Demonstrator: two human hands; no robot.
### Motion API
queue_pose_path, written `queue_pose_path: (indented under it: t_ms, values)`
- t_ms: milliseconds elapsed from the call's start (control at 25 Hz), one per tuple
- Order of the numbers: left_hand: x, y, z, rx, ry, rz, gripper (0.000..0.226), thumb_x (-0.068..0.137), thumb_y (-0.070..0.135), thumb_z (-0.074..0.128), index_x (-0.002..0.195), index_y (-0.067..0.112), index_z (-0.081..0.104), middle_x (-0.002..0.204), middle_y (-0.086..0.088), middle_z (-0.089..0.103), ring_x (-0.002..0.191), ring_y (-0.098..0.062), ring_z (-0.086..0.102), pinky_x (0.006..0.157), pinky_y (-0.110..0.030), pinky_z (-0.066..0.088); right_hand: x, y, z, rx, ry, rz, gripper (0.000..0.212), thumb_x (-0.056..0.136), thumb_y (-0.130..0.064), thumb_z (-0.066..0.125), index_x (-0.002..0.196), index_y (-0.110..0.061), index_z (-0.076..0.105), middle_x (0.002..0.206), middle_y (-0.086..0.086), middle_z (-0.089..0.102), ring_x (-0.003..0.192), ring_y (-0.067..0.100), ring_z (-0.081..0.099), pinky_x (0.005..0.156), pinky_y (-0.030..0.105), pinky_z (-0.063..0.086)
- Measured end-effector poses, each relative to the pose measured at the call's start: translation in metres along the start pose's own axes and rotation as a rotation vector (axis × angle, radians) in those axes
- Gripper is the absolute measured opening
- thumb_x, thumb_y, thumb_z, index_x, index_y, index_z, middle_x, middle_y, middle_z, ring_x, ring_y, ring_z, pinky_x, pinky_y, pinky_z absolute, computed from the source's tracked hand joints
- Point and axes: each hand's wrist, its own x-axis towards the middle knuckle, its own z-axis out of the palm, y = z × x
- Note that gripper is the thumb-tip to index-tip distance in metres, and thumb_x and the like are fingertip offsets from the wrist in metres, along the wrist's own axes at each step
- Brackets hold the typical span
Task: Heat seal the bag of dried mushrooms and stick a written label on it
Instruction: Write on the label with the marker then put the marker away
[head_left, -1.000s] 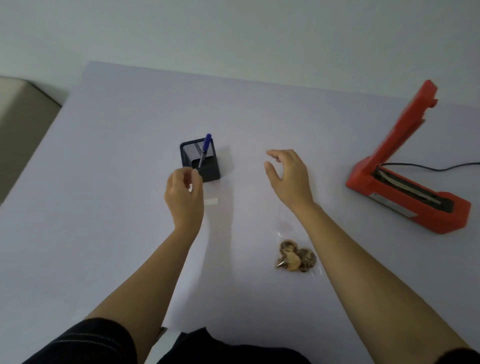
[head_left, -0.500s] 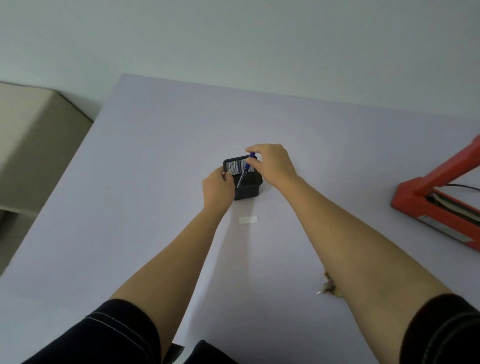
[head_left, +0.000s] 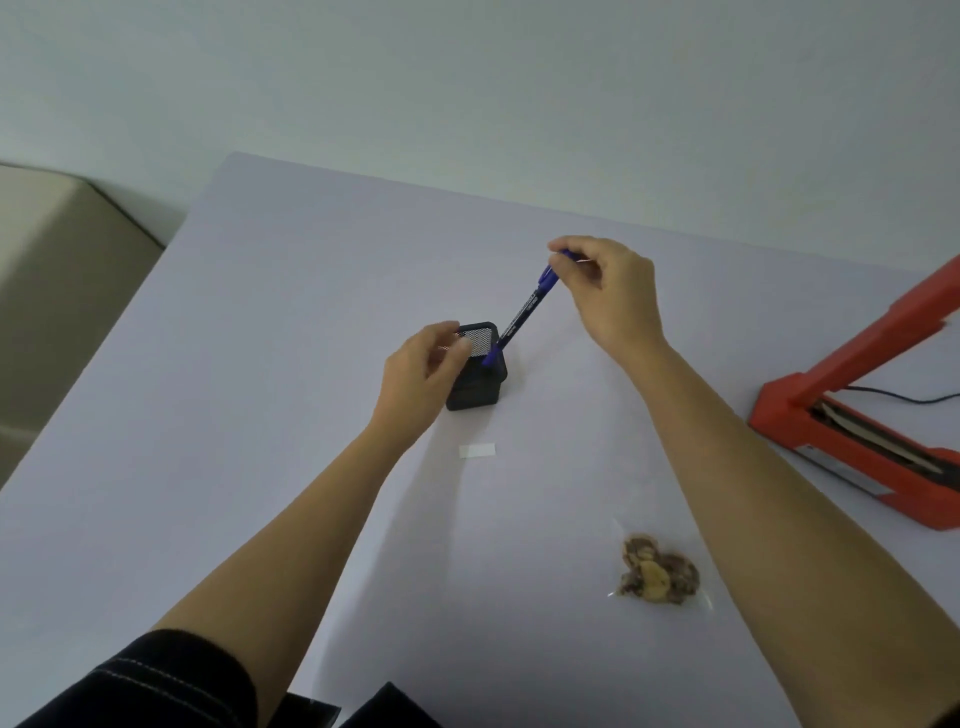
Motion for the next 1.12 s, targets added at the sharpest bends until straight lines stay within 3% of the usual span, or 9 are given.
queue_pose_path:
  t_ms: [160,320,400,480,600,800,920,1000,1120]
  values:
    - [-0.01,0.012,0.012,0.0,-0.127,0.031,0.019,0.09,0.03,0.058,0.108,0.024,0.062,0.088,0.007,0.067,0.081,-0.004,0.059,0.066,-0.007,0.042,-0.006,-0.004,-0.01,0.033,0.033,0.063,0.019,0.089,-0.019,0.059,0.104,-0.011,0.069,0.09,-0.006,0.066,0.065,-0.017,0.056,0.064,0.001,0.039]
    - [-0.016,0.019,0.016,-0.036,-0.057,0.082,0.009,0.092,0.021,0.057,0.088,0.021,0.065,0.072,0.009,0.062,0.063,0.0,0.052,0.057,-0.004,0.039,-0.017,-0.001,-0.008,0.168,0.148,0.192,0.021,0.089,-0.031,0.059,0.106,-0.02,0.063,0.092,-0.006,0.066,0.072,-0.002,0.062,0.071,0.01,0.047]
    - [-0.019,0.022,0.018,-0.028,-0.076,0.13,0.01,0.092,0.021,0.057,0.089,0.017,0.066,0.073,0.002,0.064,0.061,0.0,0.05,0.057,-0.006,0.039,-0.029,-0.001,0.004,0.272,0.197,0.329,0.021,0.086,-0.045,0.058,0.094,-0.026,0.059,0.081,-0.007,0.063,0.062,0.005,0.062,0.068,0.026,0.053]
    - [-0.022,0.025,0.023,0.016,-0.1,0.2,0.012,0.091,0.022,0.057,0.091,0.015,0.067,0.071,0.001,0.062,0.06,-0.002,0.048,0.056,-0.01,0.037,-0.043,-0.001,0.02,0.313,0.173,0.452,0.036,0.087,-0.05,0.053,0.073,-0.018,0.058,0.061,-0.005,0.058,0.045,0.007,0.054,0.057,0.029,0.048]
    - [-0.025,0.029,0.031,0.106,-0.1,0.286,0.016,0.092,0.024,0.056,0.089,0.013,0.068,0.07,0.004,0.057,0.063,-0.007,0.051,0.059,-0.019,0.038,-0.054,-0.007,0.035,0.385,0.288,0.596,0.048,0.092,-0.041,0.047,0.053,-0.013,0.051,0.05,-0.002,0.051,0.045,0.013,0.049,0.056,0.029,0.043]
    - [-0.035,0.034,0.041,0.253,-0.219,0.365,0.032,0.1,0.021,0.038,0.086,0.0,0.058,0.078,-0.004,0.051,0.074,-0.018,0.043,0.064,-0.021,0.025,-0.05,-0.006,0.032,0.429,0.373,0.628,0.043,0.095,-0.03,0.041,0.055,-0.014,0.043,0.054,-0.001,0.047,0.047,0.013,0.044,0.052,0.025,0.039]
    - [-0.039,0.039,0.038,0.228,-0.292,0.282,0.035,0.101,0.024,0.034,0.082,0.003,0.055,0.073,0.0,0.047,0.068,-0.015,0.041,0.059,-0.023,0.026,-0.05,0.001,0.034,0.446,0.369,0.709,0.042,0.094,-0.032,0.042,0.056,-0.013,0.042,0.055,0.0,0.045,0.049,0.015,0.042,0.053,0.029,0.039]
    - [-0.048,0.023,0.03,0.155,-0.346,0.146,0.036,0.1,0.027,0.034,0.076,0.007,0.051,0.068,0.004,0.044,0.064,-0.009,0.04,0.057,-0.015,0.032,-0.042,0.009,0.016,0.503,0.476,0.81,0.042,0.093,-0.032,0.042,0.056,-0.013,0.041,0.056,-0.001,0.044,0.051,0.016,0.042,0.052,0.029,0.038]
    - [-0.066,-0.03,0.006,0.129,-0.336,-0.081,0.034,0.1,0.029,0.035,0.079,0.01,0.055,0.072,0.006,0.054,0.066,-0.006,0.049,0.066,-0.014,0.038,-0.034,0.019,-0.018,0.567,0.483,0.74,0.043,0.094,-0.036,0.043,0.056,-0.015,0.04,0.055,-0.003,0.042,0.042,0.01,0.038,0.041,0.022,0.033]
